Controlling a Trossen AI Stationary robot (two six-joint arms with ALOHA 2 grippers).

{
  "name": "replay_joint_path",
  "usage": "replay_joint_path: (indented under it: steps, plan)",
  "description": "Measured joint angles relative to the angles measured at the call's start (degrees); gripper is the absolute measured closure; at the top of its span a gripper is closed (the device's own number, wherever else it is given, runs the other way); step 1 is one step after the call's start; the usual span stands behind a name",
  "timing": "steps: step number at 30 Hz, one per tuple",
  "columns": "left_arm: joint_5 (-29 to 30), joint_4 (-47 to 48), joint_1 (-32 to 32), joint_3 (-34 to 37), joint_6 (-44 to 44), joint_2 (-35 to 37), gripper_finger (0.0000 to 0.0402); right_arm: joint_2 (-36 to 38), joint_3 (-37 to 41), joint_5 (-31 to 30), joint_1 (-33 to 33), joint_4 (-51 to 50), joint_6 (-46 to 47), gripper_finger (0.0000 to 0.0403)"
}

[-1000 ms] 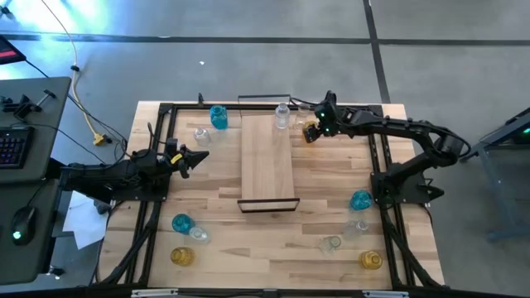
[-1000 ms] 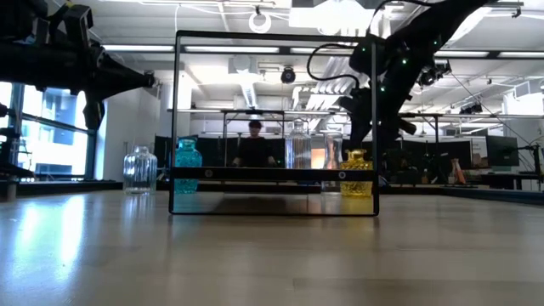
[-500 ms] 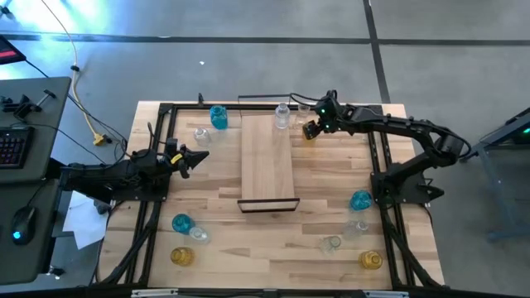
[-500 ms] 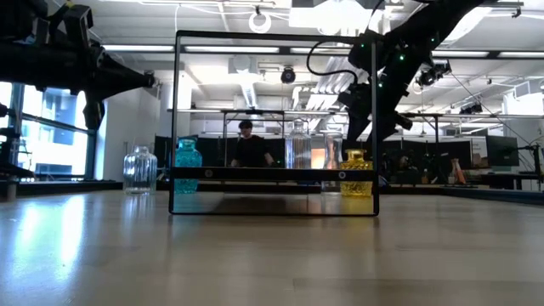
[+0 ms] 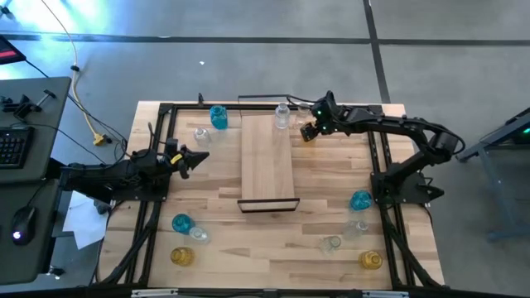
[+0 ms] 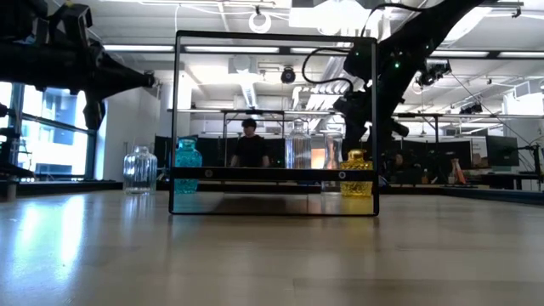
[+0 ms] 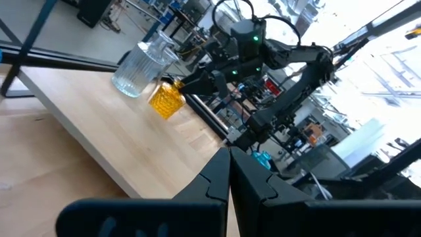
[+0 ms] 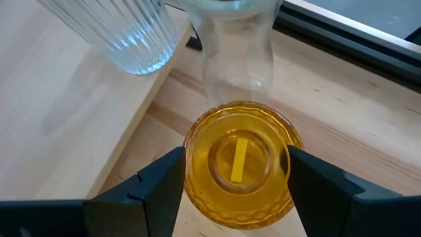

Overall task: Sort vases onto shelf
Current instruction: Put the top yellow flower vase on the shelf

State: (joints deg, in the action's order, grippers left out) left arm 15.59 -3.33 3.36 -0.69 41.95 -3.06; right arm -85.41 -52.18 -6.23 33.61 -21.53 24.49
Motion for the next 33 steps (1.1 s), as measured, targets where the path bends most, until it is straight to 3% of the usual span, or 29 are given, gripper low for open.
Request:
replay_joint_path:
  steps: [5, 13, 29, 33]
  plan:
    - [-0.7, 0.0, 0.0, 0.0, 1.3, 0.0, 0.0401, -0.1, 0.0, 0.0, 0.0, 0.1, -0.7, 0.0174]
    - [-0.7, 0.0, 0.0, 0.0, 1.4, 0.0, 0.0401, 0.0, 0.0, 0.3, 0.0, 0.3, -2.5, 0.0240]
    - [-0.7, 0.0, 0.0, 0.0, 1.4, 0.0, 0.0401, 0.0, -0.1, 1.6, 0.0, -0.1, -2.9, 0.0240]
    - [-0.7, 0.0, 0.0, 0.0, 1.4, 0.0, 0.0401, 0.0, -2.4, 2.2, 0.0, -5.3, -4.2, 0.0240]
